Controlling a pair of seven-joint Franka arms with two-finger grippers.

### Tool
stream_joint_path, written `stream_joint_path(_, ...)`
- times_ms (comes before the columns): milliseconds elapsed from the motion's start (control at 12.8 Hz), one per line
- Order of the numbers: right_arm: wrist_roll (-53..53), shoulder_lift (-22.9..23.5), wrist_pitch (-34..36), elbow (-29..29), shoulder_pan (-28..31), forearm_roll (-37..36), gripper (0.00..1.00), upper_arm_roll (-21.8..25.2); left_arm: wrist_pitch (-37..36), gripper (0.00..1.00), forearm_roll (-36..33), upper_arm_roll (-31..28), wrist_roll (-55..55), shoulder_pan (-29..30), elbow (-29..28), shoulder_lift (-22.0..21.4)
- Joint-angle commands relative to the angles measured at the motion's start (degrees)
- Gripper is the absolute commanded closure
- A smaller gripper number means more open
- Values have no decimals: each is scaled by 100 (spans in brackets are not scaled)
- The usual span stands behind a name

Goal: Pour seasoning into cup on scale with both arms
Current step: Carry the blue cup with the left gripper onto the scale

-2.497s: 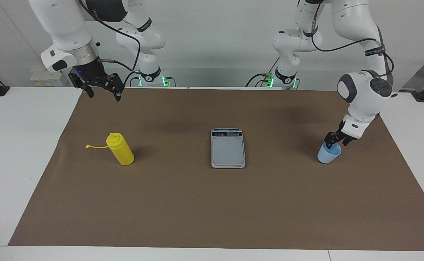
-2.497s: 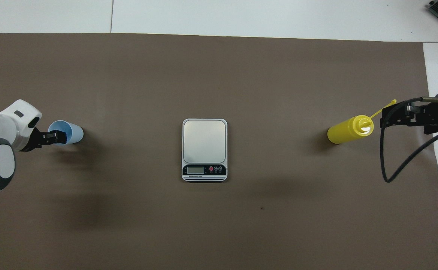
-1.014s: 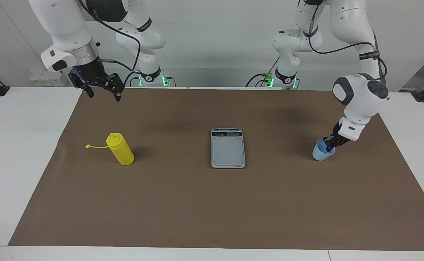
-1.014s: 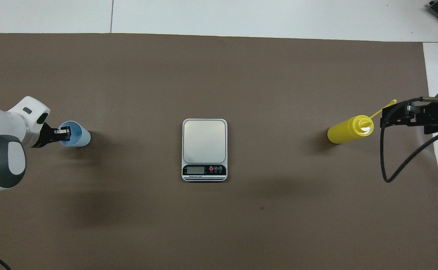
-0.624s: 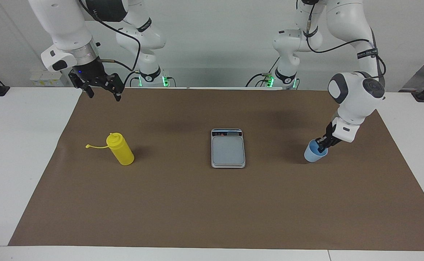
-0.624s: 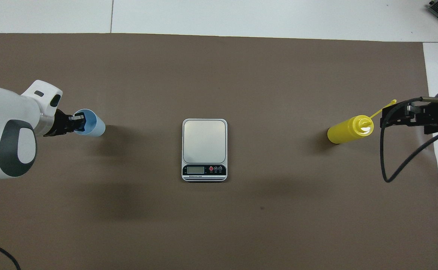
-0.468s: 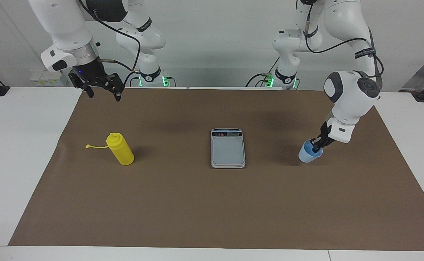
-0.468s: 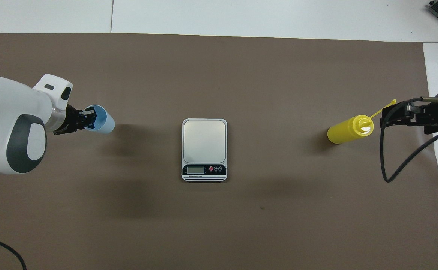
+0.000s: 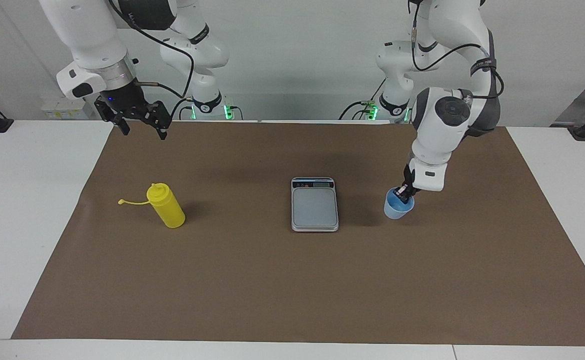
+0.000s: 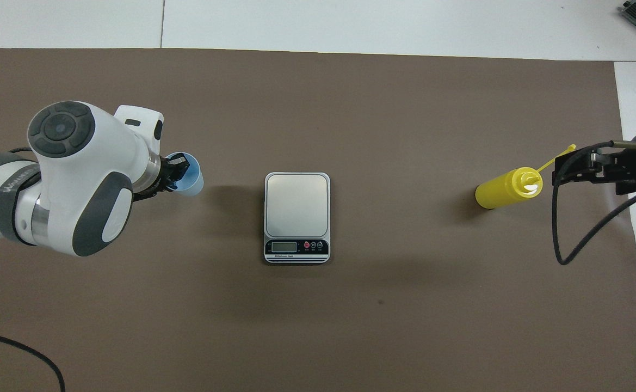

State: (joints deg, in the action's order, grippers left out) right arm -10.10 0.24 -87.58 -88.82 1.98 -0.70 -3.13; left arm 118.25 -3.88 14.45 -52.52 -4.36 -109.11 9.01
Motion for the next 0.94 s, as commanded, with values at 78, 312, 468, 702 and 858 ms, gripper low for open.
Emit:
stream_joint_path(78, -62, -94, 30, -109, 66, 114, 0, -29, -416, 100, -272, 425, -1118, -65, 644, 337)
stream_joint_path(312, -62, -94, 30, -109, 66, 105, 0, -29, -461, 100, -280, 751, -1602, -83, 856, 548)
stream_joint_path(468, -62, -94, 22, -109, 66, 105, 0, -21, -452, 100, -472, 988, -2041, -126, 926, 698)
stream_joint_path(702, -62, -94, 4, -109, 66, 105, 0, -29, -443, 100, -483, 1278, -2420, -127, 936, 742)
stream_joint_path(858, -62, -94, 13, -109, 66, 105, 0, -29, -382, 100, -491, 1384, -2657, -127, 936, 751)
